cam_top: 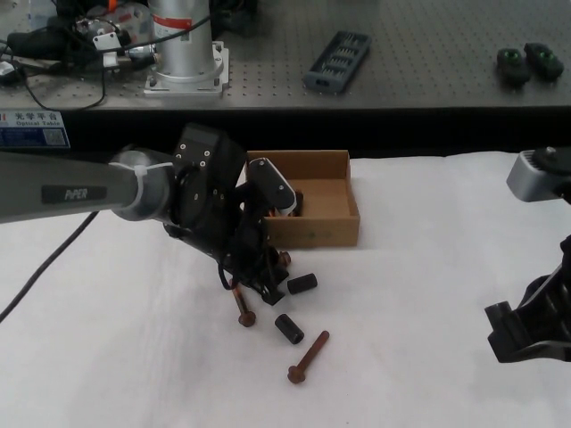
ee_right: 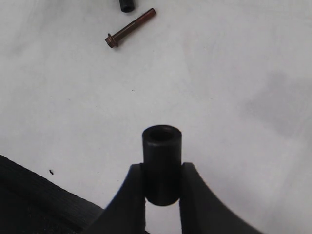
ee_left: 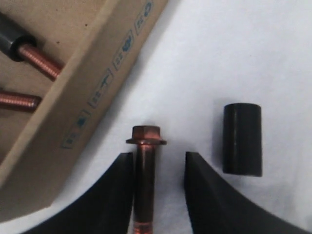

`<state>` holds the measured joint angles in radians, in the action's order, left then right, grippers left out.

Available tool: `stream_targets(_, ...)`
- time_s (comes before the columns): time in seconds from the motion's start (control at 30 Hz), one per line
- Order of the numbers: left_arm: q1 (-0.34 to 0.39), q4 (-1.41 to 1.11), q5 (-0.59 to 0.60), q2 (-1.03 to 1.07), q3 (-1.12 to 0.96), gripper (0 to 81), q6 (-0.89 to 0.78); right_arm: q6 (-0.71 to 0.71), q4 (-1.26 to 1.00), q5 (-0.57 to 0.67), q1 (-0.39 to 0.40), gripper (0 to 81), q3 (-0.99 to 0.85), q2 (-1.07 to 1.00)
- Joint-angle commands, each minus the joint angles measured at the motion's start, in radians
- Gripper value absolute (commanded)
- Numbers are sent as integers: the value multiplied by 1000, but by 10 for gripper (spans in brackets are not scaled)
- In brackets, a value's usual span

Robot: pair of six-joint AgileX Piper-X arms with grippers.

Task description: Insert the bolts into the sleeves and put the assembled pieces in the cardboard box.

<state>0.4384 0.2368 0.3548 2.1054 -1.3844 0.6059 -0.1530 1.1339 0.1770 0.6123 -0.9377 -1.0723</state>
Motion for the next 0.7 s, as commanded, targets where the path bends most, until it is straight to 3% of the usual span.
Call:
stream_targets(0.0,3,9,-36,31,-4,164,12,14,-2,19,-7,24,-2,12)
stream_targets(0.1,3,9,-36,31,-4,13,27,14,-2,19,-13,24,-2,12)
stream_targets(0.13,3,9,-41,31,-4,4,27,14,-2,19,-18,24,-2,12)
stream_targets(0.27,16,51,-120,17,-23,6,23,16,-2,19,-45,24,-2,12)
stream_targets(0.43,33,57,-125,-49,-43,6,13,19,-2,19,-60,24,-2,12)
stream_targets(0.67,41,155,-94,-199,-45,6,-165,19,-9,19,-63,24,-2,12)
